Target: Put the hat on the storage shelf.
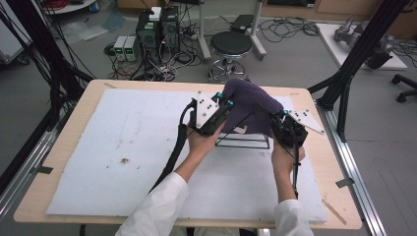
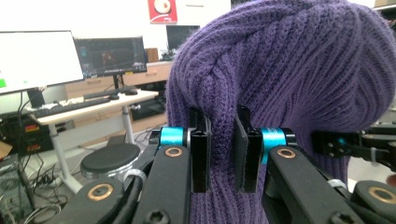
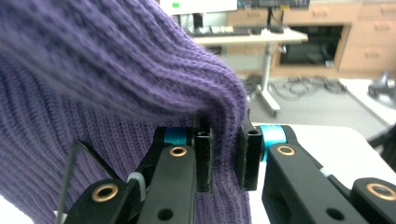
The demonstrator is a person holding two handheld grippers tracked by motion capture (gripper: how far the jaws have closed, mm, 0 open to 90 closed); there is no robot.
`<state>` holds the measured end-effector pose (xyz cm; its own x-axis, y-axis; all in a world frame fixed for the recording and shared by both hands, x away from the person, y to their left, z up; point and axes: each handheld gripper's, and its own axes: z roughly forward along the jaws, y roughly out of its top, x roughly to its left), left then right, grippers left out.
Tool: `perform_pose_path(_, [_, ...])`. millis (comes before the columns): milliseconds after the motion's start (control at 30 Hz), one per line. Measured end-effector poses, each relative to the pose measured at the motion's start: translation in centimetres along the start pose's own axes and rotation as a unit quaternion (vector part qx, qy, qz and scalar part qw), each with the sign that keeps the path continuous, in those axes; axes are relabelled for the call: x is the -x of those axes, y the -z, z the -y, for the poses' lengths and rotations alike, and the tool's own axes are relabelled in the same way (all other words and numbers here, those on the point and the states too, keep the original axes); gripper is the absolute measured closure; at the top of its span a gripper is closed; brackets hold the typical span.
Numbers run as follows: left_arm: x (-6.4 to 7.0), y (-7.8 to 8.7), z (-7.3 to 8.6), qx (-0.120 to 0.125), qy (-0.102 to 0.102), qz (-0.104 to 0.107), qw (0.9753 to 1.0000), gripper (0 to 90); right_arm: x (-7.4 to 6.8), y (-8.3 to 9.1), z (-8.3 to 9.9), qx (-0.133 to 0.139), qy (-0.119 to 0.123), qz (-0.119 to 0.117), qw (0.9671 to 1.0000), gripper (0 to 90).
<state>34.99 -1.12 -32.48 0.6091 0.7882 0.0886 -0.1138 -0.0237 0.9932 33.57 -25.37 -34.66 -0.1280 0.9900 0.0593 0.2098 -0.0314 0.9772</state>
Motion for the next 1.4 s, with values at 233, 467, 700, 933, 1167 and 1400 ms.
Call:
perform_pose_path(233, [0.3, 0.0, 1.6, -0.031, 0.015, -0.018, 0.9992, 79.3, 0.2, -0.5, 1.7, -0.029, 0.003, 0.001, 0.9996, 80.2])
perform_pose_path(467, [0.7, -0.2, 3.0, -0.056, 0.022, -0.032, 0.9977, 79.3, 0.4, -1.0, 2.4, -0.067, -0.002, 0.001, 0.9977, 79.6])
perform_pose_path(700, [1.5, -0.1, 4.2, -0.066, 0.009, -0.035, 0.9971, 79.3, 0.9, -1.8, 3.1, -0.115, -0.020, 0.003, 0.9931, 78.6])
perform_pose_path(933, [1.2, -0.1, 4.2, -0.069, 0.010, -0.033, 0.9970, 78.8, 1.1, -1.8, 3.2, -0.124, -0.021, -0.002, 0.9920, 66.8])
perform_pose_path(1167, [1.1, 0.0, 4.3, -0.066, 0.020, -0.014, 0.9975, 71.3, 1.4, -1.8, 3.3, -0.137, -0.026, -0.006, 0.9901, 58.4])
perform_pose_path(1400, [1.0, 0.1, 4.4, -0.064, 0.006, -0.013, 0.9978, 55.0, 1.7, -1.6, 3.3, -0.153, -0.042, 0.004, 0.9874, 41.6])
